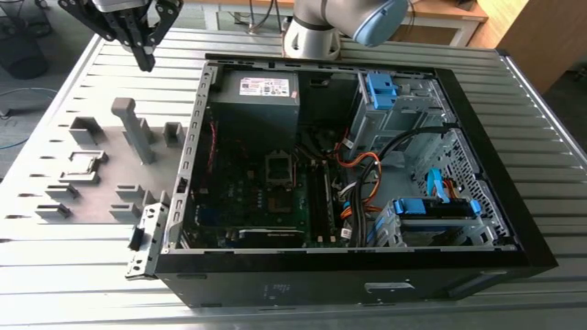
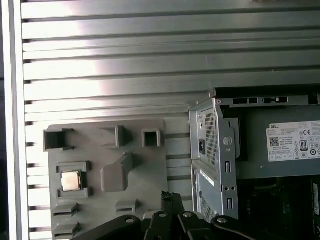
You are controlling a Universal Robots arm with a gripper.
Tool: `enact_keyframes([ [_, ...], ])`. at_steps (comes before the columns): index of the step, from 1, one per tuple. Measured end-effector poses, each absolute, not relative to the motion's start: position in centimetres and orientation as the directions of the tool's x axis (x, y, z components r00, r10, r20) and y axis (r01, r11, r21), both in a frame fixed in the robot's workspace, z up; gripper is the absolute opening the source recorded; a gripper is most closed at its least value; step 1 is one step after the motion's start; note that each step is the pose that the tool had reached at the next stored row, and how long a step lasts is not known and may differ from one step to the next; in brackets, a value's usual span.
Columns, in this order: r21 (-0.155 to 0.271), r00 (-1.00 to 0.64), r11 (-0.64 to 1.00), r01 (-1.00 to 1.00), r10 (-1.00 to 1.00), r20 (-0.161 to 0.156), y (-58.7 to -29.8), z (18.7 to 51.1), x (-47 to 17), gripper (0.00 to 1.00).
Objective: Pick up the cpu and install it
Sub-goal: 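Reach for the cpu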
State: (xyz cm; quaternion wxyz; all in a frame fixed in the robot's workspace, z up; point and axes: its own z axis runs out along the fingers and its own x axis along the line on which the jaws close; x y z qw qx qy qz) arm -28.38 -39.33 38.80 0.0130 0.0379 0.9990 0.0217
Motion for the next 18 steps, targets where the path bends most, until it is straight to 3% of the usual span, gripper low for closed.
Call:
enact_keyframes([
  [18, 0.044, -0.997, 0.996, 0.075, 0.076, -0.024, -38.8, 38.3, -31.8, 0.11],
])
